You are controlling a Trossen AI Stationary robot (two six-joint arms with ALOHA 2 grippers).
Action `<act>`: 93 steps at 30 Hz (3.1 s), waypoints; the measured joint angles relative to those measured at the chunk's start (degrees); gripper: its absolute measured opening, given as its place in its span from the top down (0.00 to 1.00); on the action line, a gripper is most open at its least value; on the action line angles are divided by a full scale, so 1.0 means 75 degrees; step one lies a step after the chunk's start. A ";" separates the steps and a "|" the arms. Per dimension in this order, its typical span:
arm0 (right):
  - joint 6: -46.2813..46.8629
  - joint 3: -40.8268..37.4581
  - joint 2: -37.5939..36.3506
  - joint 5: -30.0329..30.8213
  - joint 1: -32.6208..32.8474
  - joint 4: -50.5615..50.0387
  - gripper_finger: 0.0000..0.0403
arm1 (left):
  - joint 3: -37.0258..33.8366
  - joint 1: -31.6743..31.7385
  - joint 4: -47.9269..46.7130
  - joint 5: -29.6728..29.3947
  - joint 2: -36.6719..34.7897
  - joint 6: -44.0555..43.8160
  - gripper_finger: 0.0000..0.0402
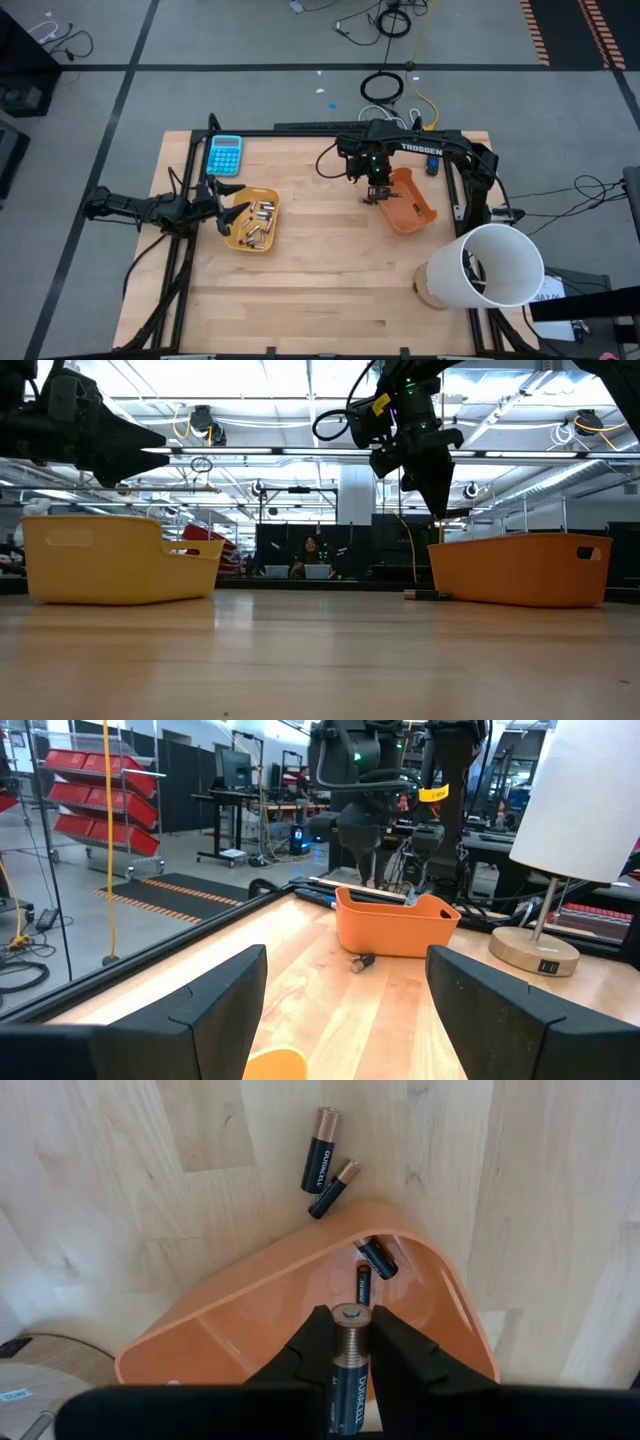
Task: Sort batteries
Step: Put the black battery into the orange bin
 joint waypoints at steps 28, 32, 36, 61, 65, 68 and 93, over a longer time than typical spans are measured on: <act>0.1882 -0.0912 -0.0012 0.0257 0.0178 -0.0528 0.74 | 0.0000 0.0001 0.0003 0.0001 0.0000 0.0000 0.30; 0.1842 -0.0829 -0.0012 0.0269 0.0175 -0.0543 0.65 | 0.0002 -0.0002 0.0002 0.0001 0.0001 -0.0001 0.30; 0.1876 -0.0205 -0.0006 0.0582 0.0209 -0.0529 0.60 | 0.0003 -0.0002 0.0003 0.0001 0.0000 0.0000 0.30; 0.0012 0.2875 0.3565 0.0671 0.0710 -0.0532 0.60 | 0.0000 0.0001 0.0003 -0.0002 0.0003 -0.0003 0.30; 0.0172 0.2879 0.3643 0.0020 0.0546 -0.0542 0.60 | 0.0001 0.0001 0.0003 -0.0002 0.0003 -0.0001 0.30; 0.0218 0.2707 0.3694 0.0159 0.0507 -0.0464 0.60 | 0.0001 -0.0001 0.0003 -0.0002 0.0003 -0.0002 0.30; -0.0966 0.1174 0.3630 0.0780 0.0724 0.0600 0.94 | 0.0001 0.0001 0.0003 -0.0002 0.0003 -0.0001 0.30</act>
